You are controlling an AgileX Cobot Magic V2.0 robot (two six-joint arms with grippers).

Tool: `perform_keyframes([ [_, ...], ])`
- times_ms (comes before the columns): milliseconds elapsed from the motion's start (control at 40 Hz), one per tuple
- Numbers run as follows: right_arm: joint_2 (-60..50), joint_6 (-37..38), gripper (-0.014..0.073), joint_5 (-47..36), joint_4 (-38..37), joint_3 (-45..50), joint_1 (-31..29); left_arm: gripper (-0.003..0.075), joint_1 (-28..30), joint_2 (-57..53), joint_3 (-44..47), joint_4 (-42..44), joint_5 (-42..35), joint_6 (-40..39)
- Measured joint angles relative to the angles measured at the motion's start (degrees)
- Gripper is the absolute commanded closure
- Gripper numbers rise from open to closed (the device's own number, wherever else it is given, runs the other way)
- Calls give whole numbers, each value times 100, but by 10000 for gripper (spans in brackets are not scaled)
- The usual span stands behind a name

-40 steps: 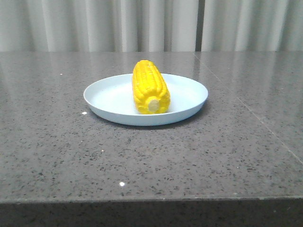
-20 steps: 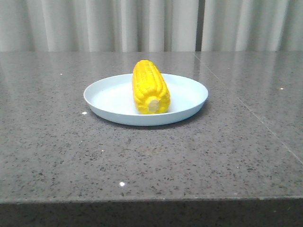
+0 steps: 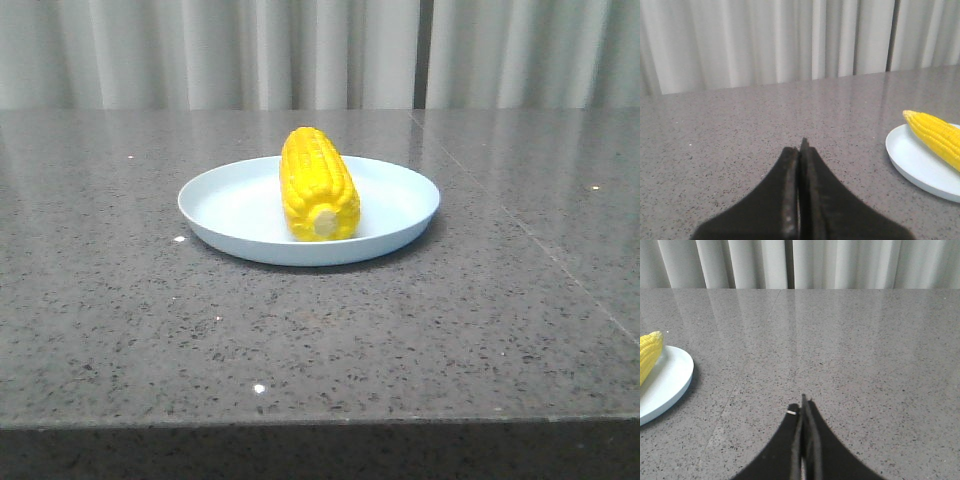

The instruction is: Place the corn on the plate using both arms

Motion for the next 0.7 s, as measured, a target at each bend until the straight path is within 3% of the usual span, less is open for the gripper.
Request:
perform_keyframes([
  [475,0,0,655,0,-4,0,0,741,1296,-1254,1500,-622,-272,231],
  [700,0,0,655,0,-4,0,0,741,1407,-1295,1809,-729,-459,241],
])
